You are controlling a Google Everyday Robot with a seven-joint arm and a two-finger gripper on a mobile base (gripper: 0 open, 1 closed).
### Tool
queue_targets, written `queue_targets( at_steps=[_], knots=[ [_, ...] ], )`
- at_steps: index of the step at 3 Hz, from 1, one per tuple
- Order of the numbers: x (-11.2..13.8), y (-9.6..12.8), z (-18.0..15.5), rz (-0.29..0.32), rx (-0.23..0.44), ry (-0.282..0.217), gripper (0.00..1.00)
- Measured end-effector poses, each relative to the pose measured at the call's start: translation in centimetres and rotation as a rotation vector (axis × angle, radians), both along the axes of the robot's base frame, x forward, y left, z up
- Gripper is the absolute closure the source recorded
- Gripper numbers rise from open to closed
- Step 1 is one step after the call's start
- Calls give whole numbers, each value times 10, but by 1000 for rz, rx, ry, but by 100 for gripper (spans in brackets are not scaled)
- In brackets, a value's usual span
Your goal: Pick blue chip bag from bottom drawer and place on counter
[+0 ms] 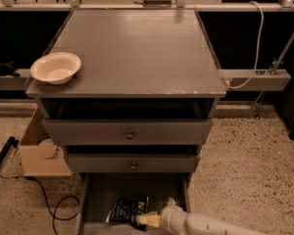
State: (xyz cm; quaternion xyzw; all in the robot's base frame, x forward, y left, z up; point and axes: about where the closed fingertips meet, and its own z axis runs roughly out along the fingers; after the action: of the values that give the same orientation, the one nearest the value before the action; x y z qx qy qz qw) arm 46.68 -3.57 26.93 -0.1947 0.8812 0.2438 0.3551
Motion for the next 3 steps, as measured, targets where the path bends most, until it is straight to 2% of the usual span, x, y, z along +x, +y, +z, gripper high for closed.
queue_targets(
  at_steps=[1, 2, 3],
  knots=[
    [-2, 11, -28, 16, -16, 64, 0],
    [1, 22, -45, 26, -28, 98, 0],
    [-6, 25, -44, 37, -13, 103, 0]
  ],
)
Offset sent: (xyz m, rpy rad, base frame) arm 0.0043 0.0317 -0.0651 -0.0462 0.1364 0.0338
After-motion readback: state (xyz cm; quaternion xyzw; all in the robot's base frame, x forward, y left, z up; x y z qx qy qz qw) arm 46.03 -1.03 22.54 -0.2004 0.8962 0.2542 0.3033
